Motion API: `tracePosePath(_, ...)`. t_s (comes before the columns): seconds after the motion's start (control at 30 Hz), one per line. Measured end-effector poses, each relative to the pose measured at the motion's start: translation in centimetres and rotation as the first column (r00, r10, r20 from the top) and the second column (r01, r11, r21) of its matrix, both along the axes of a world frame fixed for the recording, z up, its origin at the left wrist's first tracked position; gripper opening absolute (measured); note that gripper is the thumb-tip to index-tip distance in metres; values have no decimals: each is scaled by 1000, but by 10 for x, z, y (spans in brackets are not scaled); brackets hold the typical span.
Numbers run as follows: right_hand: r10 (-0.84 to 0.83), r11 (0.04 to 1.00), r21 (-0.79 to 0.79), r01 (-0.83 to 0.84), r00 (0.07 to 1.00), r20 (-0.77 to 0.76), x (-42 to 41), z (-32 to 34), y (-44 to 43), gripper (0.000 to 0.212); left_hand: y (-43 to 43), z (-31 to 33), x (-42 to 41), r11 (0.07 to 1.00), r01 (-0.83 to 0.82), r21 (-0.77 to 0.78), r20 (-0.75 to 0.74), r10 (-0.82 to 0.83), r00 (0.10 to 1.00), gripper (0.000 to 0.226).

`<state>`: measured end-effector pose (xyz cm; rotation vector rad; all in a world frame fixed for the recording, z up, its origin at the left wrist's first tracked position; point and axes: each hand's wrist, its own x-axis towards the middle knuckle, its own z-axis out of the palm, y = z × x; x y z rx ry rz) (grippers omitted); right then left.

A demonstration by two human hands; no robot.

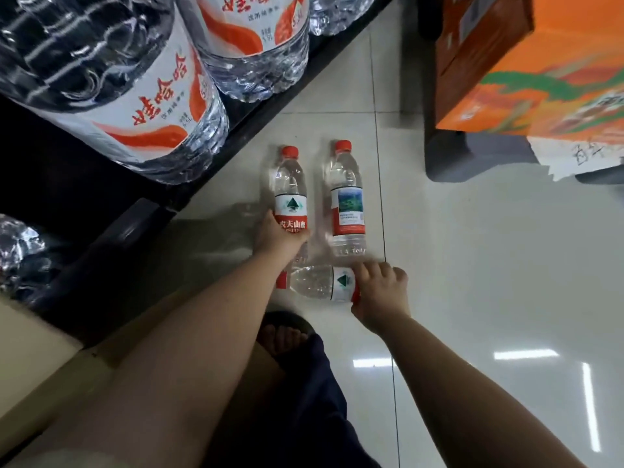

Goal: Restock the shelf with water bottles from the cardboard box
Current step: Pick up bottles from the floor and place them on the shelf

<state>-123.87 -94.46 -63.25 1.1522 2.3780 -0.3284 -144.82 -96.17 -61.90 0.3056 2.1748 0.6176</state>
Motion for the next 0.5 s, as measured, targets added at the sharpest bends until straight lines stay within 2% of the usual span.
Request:
tracePosePath(0.1,15,998,-61,-13,1000,27,-1,3,3,62,5,-3,-6,998,-64,-18,122,66,990,48)
tracePosePath(0.2,15,993,-120,-15,1000,0,-1,8,8,65,0,-5,-12,989,-148,8,208,143,968,48)
tracePosePath(0.33,-37,978,-208,25,998,-54,5,23,4,65,-13,8,-7,976,-209,58,221,192,956,45)
tracePosePath(0.5,-128,972,-210,108,988,-81,22,70,-8,61,-35,70,4,956,-239,171,237,195,952,53)
